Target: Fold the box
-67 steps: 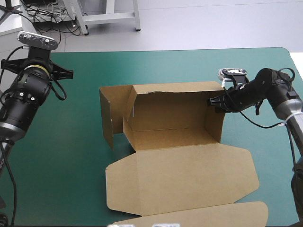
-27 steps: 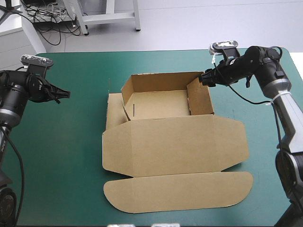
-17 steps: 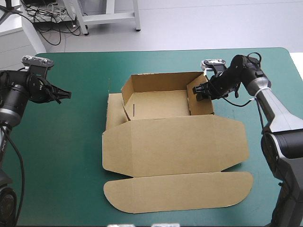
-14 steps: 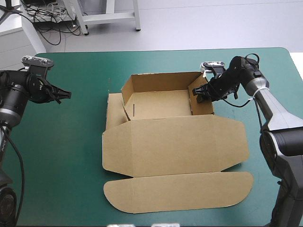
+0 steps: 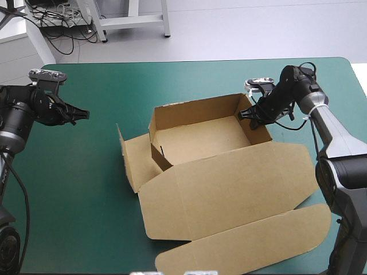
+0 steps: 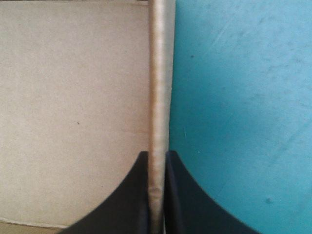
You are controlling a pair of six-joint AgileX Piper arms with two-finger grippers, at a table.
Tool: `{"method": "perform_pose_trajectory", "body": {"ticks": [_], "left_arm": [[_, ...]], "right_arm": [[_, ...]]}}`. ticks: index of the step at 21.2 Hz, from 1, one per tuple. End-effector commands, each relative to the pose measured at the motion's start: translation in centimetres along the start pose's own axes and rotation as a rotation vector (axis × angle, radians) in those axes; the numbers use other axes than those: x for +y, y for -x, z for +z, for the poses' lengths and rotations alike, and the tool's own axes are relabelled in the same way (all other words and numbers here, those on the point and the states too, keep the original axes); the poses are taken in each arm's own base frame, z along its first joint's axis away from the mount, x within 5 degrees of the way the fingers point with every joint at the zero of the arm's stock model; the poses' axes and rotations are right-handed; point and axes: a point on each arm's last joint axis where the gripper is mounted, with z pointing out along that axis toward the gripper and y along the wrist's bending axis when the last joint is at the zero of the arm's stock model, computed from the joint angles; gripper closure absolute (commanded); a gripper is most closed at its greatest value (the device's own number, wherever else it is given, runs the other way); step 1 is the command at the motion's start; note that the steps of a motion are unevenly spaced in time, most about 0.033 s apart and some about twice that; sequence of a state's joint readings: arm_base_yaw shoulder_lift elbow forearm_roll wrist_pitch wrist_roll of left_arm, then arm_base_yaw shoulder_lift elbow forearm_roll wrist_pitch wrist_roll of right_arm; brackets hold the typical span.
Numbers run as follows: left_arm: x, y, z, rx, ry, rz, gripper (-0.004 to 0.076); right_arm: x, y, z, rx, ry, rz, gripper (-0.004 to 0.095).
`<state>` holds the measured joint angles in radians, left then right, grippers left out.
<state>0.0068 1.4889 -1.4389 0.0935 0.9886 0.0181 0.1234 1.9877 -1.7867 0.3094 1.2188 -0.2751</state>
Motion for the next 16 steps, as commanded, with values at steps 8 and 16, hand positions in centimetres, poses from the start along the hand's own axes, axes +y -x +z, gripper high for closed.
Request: {"method": "perform_pose_trajectory", "body": {"ticks": [8, 16], "left_arm": [[0.3, 0.7, -1.6, -0.072, 0.020, 0.067, 0.0532], [-1.7, 1.4, 1.0, -0.057, -0.195, -0.127, 0.0018]], "right_arm": [[-1.9, -2.2, -15.2, -0.387, 0.027, 0.081, 0.0928], [-0.8, -4.6, -18.3, -0.457, 0.037, 0.047, 0.0928]]}}
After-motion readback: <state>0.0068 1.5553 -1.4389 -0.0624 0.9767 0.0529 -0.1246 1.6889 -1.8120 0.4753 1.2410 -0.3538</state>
